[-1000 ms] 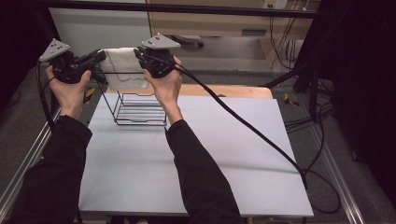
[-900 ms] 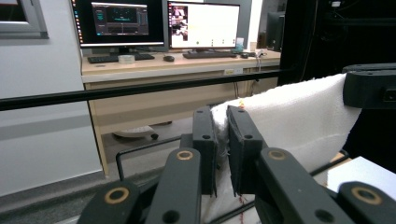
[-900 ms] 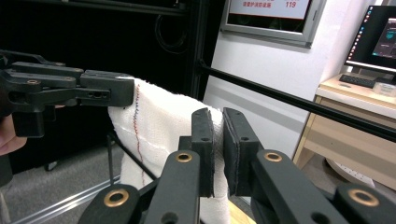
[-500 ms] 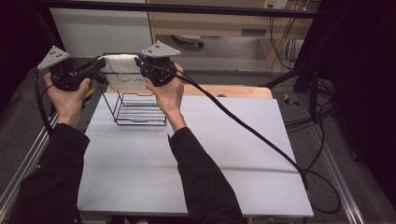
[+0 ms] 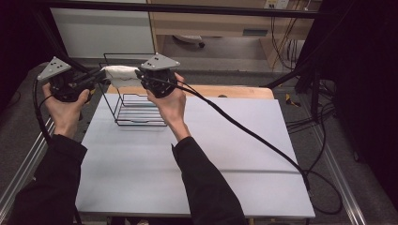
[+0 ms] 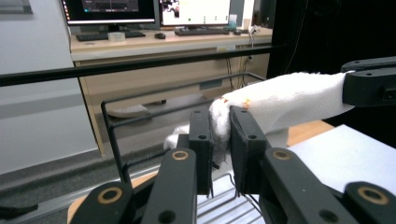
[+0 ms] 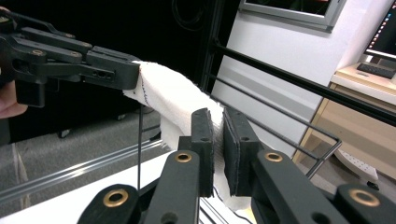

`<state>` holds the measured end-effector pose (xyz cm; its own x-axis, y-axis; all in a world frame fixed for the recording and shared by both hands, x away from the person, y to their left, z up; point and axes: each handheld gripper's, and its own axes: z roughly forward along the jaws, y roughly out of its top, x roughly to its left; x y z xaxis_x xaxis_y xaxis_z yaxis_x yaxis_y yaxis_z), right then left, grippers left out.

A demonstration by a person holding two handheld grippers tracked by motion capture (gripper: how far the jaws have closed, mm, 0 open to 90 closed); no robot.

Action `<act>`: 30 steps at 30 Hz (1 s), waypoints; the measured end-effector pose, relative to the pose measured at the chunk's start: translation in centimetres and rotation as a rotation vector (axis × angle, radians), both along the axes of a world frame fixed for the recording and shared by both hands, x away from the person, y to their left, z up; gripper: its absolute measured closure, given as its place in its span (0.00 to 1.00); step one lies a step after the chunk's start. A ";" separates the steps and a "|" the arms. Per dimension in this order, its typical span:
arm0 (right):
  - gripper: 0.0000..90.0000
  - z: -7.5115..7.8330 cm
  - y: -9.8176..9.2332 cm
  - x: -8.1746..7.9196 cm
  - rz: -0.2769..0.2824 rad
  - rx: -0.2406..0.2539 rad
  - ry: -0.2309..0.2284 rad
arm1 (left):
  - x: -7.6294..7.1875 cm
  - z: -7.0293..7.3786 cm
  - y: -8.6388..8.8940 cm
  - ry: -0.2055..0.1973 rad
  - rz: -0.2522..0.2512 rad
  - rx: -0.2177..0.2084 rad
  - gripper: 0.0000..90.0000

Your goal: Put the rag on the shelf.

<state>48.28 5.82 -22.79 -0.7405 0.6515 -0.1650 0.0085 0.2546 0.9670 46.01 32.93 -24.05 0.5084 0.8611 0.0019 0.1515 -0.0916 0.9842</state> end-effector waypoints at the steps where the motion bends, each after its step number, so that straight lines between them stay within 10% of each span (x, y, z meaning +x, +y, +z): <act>1: 0.93 -0.1 0.0 0.0 0.001 -0.002 -0.001 | -0.1 0.0 0.1 0.005 -0.001 0.001 0.88; 19: 0.93 -1.1 -0.1 -0.2 0.012 -0.001 0.007 | -0.3 3.7 0.7 0.056 0.034 0.030 0.88; 30: 0.93 -1.5 -0.3 -0.3 0.026 -0.027 -0.003 | 1.7 2.1 -1.6 0.142 -0.038 0.063 1.00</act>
<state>47.99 5.54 -24.32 -0.7564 0.6277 -0.1842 -0.0011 0.2804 0.9599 47.74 31.37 -21.96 0.5396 0.8417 -0.0190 0.2844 -0.1610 0.9451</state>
